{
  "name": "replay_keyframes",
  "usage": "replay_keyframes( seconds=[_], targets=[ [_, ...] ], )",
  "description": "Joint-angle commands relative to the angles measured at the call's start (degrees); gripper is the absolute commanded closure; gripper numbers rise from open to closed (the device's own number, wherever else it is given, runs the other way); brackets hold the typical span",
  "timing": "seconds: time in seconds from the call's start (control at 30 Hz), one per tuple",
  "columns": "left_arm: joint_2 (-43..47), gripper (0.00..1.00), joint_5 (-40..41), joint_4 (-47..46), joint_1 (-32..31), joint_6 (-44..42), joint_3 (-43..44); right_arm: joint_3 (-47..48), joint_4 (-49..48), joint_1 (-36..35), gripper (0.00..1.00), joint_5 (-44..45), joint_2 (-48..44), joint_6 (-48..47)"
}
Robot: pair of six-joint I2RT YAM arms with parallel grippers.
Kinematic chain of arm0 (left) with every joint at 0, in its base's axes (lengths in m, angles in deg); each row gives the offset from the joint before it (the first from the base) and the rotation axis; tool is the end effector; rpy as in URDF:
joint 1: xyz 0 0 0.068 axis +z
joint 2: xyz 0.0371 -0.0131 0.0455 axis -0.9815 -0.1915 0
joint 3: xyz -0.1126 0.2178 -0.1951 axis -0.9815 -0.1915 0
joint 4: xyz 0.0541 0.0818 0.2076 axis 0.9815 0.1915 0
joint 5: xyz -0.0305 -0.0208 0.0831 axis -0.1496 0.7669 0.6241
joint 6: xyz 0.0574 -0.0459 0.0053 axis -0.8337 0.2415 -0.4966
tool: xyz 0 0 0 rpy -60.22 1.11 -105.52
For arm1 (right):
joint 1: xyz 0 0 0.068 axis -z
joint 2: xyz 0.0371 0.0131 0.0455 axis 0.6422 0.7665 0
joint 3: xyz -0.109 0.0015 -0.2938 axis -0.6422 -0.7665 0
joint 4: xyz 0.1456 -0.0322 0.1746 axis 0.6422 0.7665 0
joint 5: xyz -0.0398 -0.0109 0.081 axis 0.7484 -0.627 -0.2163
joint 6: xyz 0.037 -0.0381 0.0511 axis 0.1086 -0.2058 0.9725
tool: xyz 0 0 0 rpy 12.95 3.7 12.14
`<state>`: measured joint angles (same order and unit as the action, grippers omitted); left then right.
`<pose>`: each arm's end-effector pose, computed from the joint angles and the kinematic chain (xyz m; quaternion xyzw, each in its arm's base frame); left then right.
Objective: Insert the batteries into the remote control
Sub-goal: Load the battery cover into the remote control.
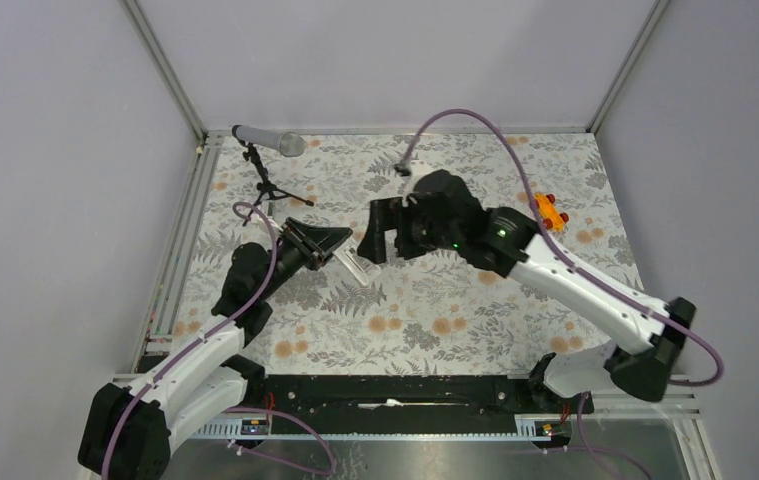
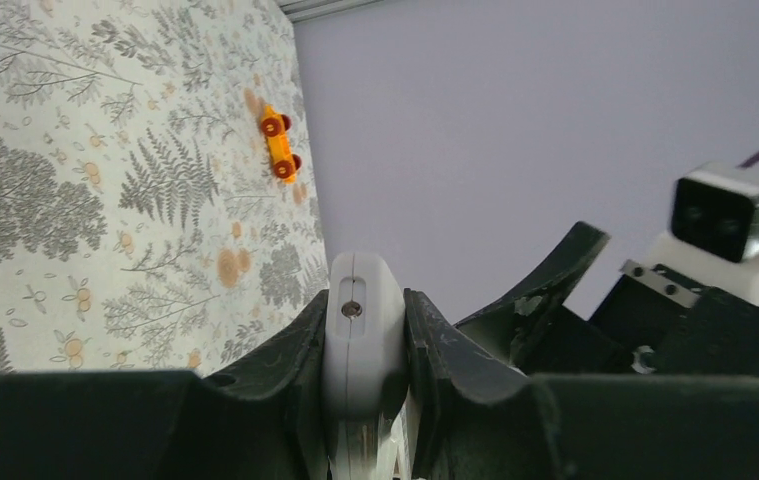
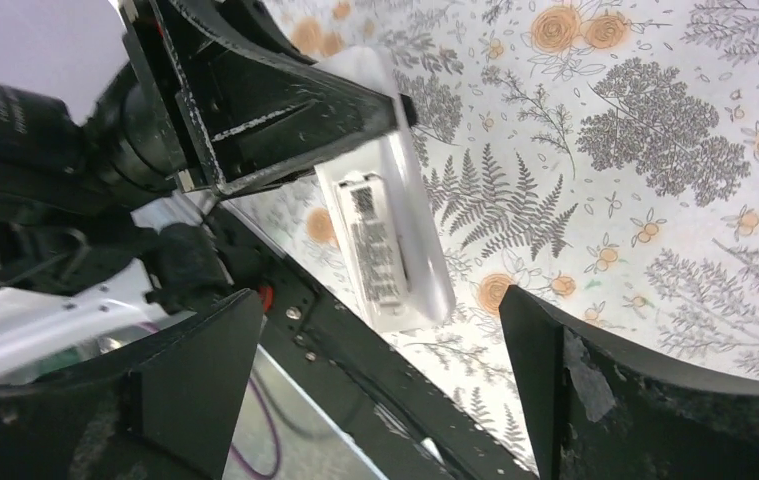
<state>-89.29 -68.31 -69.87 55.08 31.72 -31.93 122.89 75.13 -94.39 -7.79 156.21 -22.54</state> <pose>0.1464 -0.0854 0.2987 -0.2111 0.6747 -0.6065 0.3640 0.1730 0.2469 0.4199 -0.1979 0.8471 0.3455 0.3519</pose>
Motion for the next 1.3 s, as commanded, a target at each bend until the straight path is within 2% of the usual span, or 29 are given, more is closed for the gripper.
replay_keyframes(
  seconds=[0.0, 0.17, 0.5, 0.87, 1.1, 1.27],
  targets=[
    [1.7, 1.0, -1.2, -8.5, 0.6, 4.4, 0.0, -10.4, -11.2, 1.9, 0.02, 0.3, -9.2, 14.0],
    [1.7, 1.0, -1.7, -12.0, 0.6, 8.3, -0.1, -20.1, -19.6, 2.2, 0.01, 0.5, -15.2, 23.4],
    [1.8, 1.0, -2.3, -17.6, 0.6, 13.8, -1.1, -24.3, -29.6, 2.3, 0.03, -3.9, -15.0, 30.3],
    [2.5, 1.0, -1.8, -18.1, 0.5, 15.0, -1.2, -24.7, -31.3, 2.3, 0.3, -6.3, -12.8, 31.8],
    [2.6, 1.0, -2.0, -18.5, 0.5, 15.3, -1.2, -24.1, -31.3, 2.3, 0.4, -6.9, -11.2, 31.7],
    [2.6, 1.0, -2.2, -18.7, 0.5, 15.3, -0.9, -23.5, -31.0, 2.3, 0.43, -7.4, -10.2, 32.3]
  ],
)
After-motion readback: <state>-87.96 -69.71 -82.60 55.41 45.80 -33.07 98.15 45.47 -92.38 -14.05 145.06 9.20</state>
